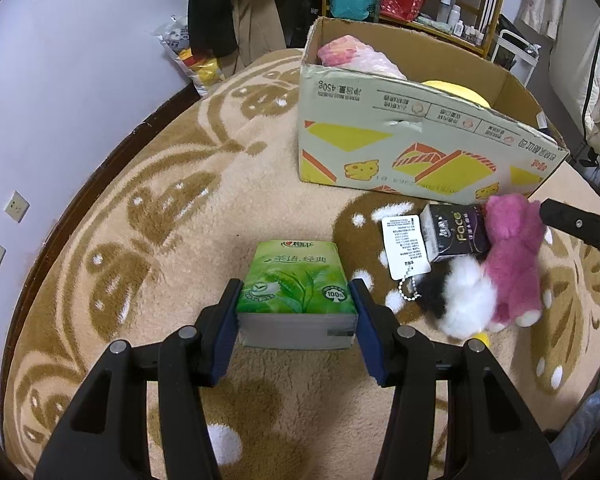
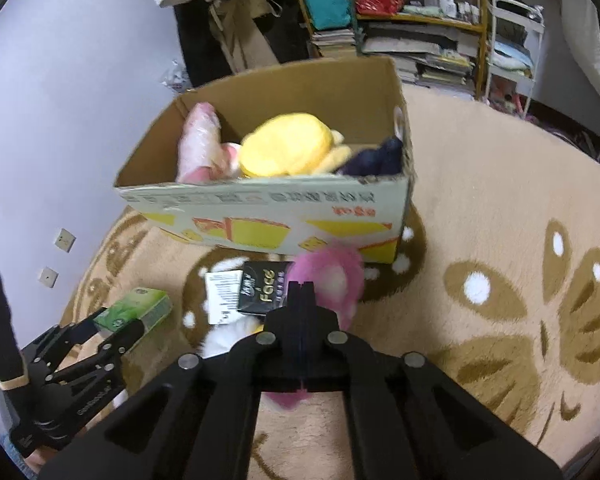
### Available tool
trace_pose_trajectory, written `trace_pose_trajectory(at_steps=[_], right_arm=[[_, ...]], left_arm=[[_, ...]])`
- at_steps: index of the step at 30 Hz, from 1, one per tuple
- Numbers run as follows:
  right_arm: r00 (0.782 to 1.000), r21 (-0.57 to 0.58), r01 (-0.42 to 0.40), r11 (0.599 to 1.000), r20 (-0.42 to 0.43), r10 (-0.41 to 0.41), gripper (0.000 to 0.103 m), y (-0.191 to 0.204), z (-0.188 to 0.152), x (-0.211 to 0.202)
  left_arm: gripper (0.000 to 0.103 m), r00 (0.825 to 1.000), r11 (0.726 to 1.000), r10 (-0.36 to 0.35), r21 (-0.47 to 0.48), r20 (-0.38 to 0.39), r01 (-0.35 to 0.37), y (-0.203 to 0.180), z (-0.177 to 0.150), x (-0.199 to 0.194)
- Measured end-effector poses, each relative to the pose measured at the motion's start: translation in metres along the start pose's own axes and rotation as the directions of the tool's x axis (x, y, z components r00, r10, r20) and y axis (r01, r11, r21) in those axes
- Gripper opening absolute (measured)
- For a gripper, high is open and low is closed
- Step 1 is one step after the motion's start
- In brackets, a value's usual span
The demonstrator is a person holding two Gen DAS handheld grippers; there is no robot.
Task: Organize soft objects
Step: 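Lift the pink bear with the right tool while the left tool carries the tissue pack over the box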
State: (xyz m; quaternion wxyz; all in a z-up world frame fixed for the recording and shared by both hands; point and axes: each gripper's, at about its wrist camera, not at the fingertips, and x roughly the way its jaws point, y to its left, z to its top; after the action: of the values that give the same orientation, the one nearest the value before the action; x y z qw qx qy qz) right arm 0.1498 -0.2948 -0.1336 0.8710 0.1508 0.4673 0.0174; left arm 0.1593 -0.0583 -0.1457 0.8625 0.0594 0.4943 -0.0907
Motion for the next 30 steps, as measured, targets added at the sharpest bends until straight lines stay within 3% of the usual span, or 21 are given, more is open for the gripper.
trace_pose_trajectory(at_steps=[6, 9, 13, 20, 21, 22, 23, 30], right_arm=[[1.000, 0.025, 0.013, 1.000, -0.016, -0.012, 0.001, 0.000, -0.002, 0.002], [1.000, 0.061, 0.009, 0.998, -0.026, -0.008, 0.008, -0.005, -0.002, 0.001], [1.000, 0.108, 0.015, 0.994, -0.014, -0.013, 0.041, -0.012, -0.001, -0.003], [1.000, 0.132, 0.001, 0.991, -0.011, 0.000, 0.041, -0.019, 0.006, 0.011], [1.000, 0.129, 0.002, 0.992, -0.022, 0.000, 0.038, -0.018, 0.007, 0.017], [1.000, 0.122, 0.003, 0.993, -0.028, 0.001, 0.019, -0.018, 0.007, 0.020], [1.000, 0.110, 0.006, 0.994, -0.030, -0.003, 0.016, -0.017, 0.007, 0.022], [0.999, 0.030, 0.006, 1.000, 0.034, -0.007, 0.016, -0.001, 0.010, 0.000]], left_arm=[[0.051, 1.000, 1.000, 0.003, 0.003, 0.000, -0.003, 0.000, -0.001, -0.002], [0.051, 1.000, 1.000, 0.004, 0.004, -0.001, -0.004, -0.001, -0.001, -0.002], [0.051, 1.000, 1.000, 0.003, 0.001, -0.004, -0.003, -0.001, -0.001, 0.000], [0.051, 1.000, 1.000, 0.012, 0.011, 0.016, -0.012, -0.003, -0.001, -0.003], [0.051, 1.000, 1.000, 0.015, 0.011, 0.020, -0.015, -0.003, 0.000, -0.003], [0.051, 1.000, 1.000, 0.020, 0.011, 0.024, -0.020, -0.003, 0.000, -0.003], [0.051, 0.999, 1.000, 0.022, 0.011, 0.027, -0.022, -0.003, 0.000, -0.004], [0.051, 0.998, 0.999, 0.032, 0.011, 0.057, -0.033, -0.002, 0.002, -0.011]])
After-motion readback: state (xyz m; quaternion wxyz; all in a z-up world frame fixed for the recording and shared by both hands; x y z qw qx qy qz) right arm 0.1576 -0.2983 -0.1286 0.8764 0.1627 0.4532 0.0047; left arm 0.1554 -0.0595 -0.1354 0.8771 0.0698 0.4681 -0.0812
